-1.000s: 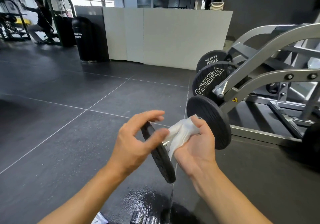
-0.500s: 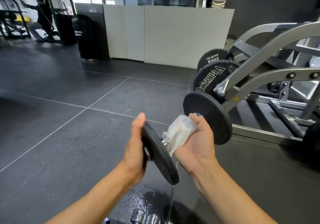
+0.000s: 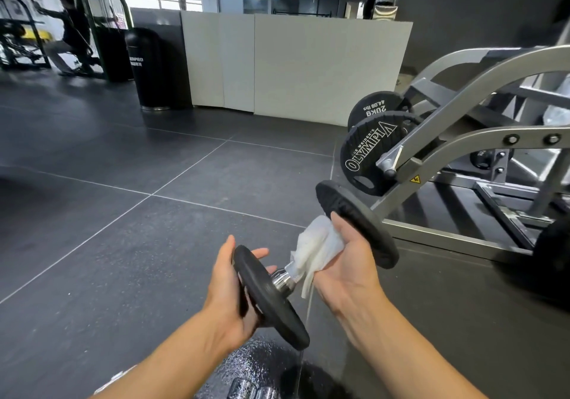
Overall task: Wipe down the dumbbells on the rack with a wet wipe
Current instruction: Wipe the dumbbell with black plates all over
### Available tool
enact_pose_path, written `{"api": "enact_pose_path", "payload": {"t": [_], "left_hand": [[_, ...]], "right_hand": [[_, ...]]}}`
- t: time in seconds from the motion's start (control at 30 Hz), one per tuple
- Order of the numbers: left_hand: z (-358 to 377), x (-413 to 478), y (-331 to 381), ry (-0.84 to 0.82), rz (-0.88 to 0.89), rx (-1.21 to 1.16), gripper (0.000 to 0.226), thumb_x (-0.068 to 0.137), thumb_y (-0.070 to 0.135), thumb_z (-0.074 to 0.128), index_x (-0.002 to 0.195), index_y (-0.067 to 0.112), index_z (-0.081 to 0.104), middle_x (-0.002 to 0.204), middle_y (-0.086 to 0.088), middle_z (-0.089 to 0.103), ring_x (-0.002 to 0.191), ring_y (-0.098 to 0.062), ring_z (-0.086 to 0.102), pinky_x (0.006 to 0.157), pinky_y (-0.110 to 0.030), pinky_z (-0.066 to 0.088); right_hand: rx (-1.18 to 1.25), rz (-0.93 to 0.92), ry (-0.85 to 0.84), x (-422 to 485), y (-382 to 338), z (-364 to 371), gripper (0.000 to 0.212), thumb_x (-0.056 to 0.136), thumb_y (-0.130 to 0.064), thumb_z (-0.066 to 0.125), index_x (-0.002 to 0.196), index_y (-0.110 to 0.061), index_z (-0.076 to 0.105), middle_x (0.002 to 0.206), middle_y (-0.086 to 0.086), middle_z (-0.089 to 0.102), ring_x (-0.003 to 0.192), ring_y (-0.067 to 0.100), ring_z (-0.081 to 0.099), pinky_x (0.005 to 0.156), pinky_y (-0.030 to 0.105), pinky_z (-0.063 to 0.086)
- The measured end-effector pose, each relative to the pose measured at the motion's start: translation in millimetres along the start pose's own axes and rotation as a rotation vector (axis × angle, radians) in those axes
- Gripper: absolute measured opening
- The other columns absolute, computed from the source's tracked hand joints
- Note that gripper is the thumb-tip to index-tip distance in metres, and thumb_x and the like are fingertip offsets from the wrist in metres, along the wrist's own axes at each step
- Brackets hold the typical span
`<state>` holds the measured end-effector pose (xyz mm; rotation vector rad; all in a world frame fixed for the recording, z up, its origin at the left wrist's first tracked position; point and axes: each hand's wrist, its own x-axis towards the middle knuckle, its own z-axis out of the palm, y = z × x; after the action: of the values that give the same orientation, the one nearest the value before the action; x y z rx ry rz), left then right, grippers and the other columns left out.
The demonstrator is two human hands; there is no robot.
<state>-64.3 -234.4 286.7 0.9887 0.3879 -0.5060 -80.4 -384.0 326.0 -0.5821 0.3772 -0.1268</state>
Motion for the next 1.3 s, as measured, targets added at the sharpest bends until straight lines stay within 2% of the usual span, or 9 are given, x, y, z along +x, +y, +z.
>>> {"api": "enact_pose_path", "payload": {"t": [0.23, 0.33, 0.5, 0.67, 0.77, 0.9, 1.13, 1.23, 1.3], "left_hand": [[6.5, -7.4, 6.5, -0.129, -0.092, 0.036, 0.078, 0.080, 0.085, 0.051, 0.092, 0.010, 0.069, 0.081, -0.017, 0.071, 0.088, -0.037, 0.069, 0.092, -0.076, 0.047], [17.5, -16.8, 8.8, -0.072, 0.431, 0.186, 0.056, 0.081, 0.078, 0.053, 0.084, 0.022, 0.062, 0.075, -0.003, 0.062, 0.076, -0.024, 0.062, 0.080, -0.042, 0.050], [-2.9, -5.2, 18.1, -0.233, 1.439, 0.911, 0.055, 0.094, 0.068, 0.048, 0.123, 0.022, 0.057, 0.132, -0.002, 0.045, 0.129, -0.015, 0.047, 0.101, -0.021, 0.041], [10.2, -4.4, 15.0, 0.056, 0.438, 0.495, 0.058, 0.091, 0.080, 0.043, 0.097, 0.028, 0.068, 0.100, 0.002, 0.066, 0.101, -0.023, 0.062, 0.096, -0.054, 0.051], [7.2, -12.2, 15.2, -0.171, -0.205, 0.172, 0.089, 0.078, 0.090, 0.050, 0.109, 0.009, 0.072, 0.101, -0.018, 0.075, 0.088, -0.040, 0.073, 0.082, -0.079, 0.049], [18.6, -18.9, 6.3, -0.144, -0.046, 0.138, 0.072, 0.080, 0.081, 0.054, 0.092, 0.011, 0.067, 0.082, -0.015, 0.071, 0.059, -0.030, 0.069, 0.066, -0.057, 0.059], [12.0, -28.5, 24.2, -0.264, 1.362, 0.808, 0.031, 0.088, 0.044, 0.059, 0.117, 0.041, 0.051, 0.109, 0.007, 0.051, 0.100, -0.020, 0.055, 0.092, -0.023, 0.043], [10.3, -22.0, 39.9, -0.069, 1.233, 0.633, 0.027, 0.094, 0.049, 0.051, 0.108, 0.029, 0.061, 0.110, 0.006, 0.064, 0.109, -0.018, 0.061, 0.095, -0.030, 0.047], [4.6, -10.5, 39.6, 0.121, 0.770, 0.604, 0.044, 0.096, 0.065, 0.048, 0.100, 0.024, 0.065, 0.105, 0.004, 0.070, 0.107, -0.019, 0.063, 0.089, -0.040, 0.047]], "right_hand": [[0.025, 0.065, 0.061, -4.2, -3.6, 5.0, 0.017, 0.094, -0.021, 0.064, 0.098, -0.005, 0.058, 0.073, 0.010, 0.051, 0.066, 0.024, 0.051, 0.063, 0.038, 0.049], [0.025, 0.129, 0.080, -1.5, -6.7, 6.7, 0.029, 0.092, -0.028, 0.068, 0.107, -0.004, 0.060, 0.085, 0.013, 0.053, 0.072, 0.027, 0.053, 0.064, 0.038, 0.051], [0.027, 0.117, 0.200, 7.9, -4.2, 2.3, 0.027, 0.095, -0.026, 0.070, 0.110, -0.006, 0.058, 0.081, 0.014, 0.057, 0.067, 0.030, 0.058, 0.059, 0.038, 0.052], [0.059, 0.135, 0.193, 8.6, -0.2, -2.7, 0.022, 0.097, -0.023, 0.067, 0.106, -0.008, 0.054, 0.078, 0.013, 0.053, 0.058, 0.027, 0.054, 0.050, 0.034, 0.051], [0.113, 0.177, 0.150, 6.2, -3.9, -3.6, 0.020, 0.093, -0.019, 0.069, 0.098, -0.008, 0.052, 0.076, 0.012, 0.052, 0.054, 0.025, 0.052, 0.051, 0.033, 0.050], [0.042, 0.192, 0.133, 10.9, -2.4, -5.3, 0.024, 0.090, -0.020, 0.070, 0.102, -0.009, 0.053, 0.078, 0.013, 0.053, 0.061, 0.028, 0.055, 0.057, 0.037, 0.053], [-0.091, 0.260, 0.095, 5.4, -0.8, -1.3, 0.024, 0.091, -0.020, 0.063, 0.103, -0.002, 0.052, 0.069, 0.019, 0.061, 0.072, 0.036, 0.064, 0.078, 0.048, 0.054], [-0.136, 0.216, 0.150, 4.5, 0.0, -5.7, 0.020, 0.095, -0.016, 0.063, 0.099, 0.002, 0.054, 0.069, 0.018, 0.061, 0.075, 0.039, 0.060, 0.077, 0.052, 0.051], [-0.139, 0.204, 0.157, 4.7, -0.8, -6.7, 0.023, 0.098, -0.018, 0.063, 0.104, 0.004, 0.057, 0.082, 0.019, 0.060, 0.079, 0.039, 0.059, 0.077, 0.054, 0.050]]}}
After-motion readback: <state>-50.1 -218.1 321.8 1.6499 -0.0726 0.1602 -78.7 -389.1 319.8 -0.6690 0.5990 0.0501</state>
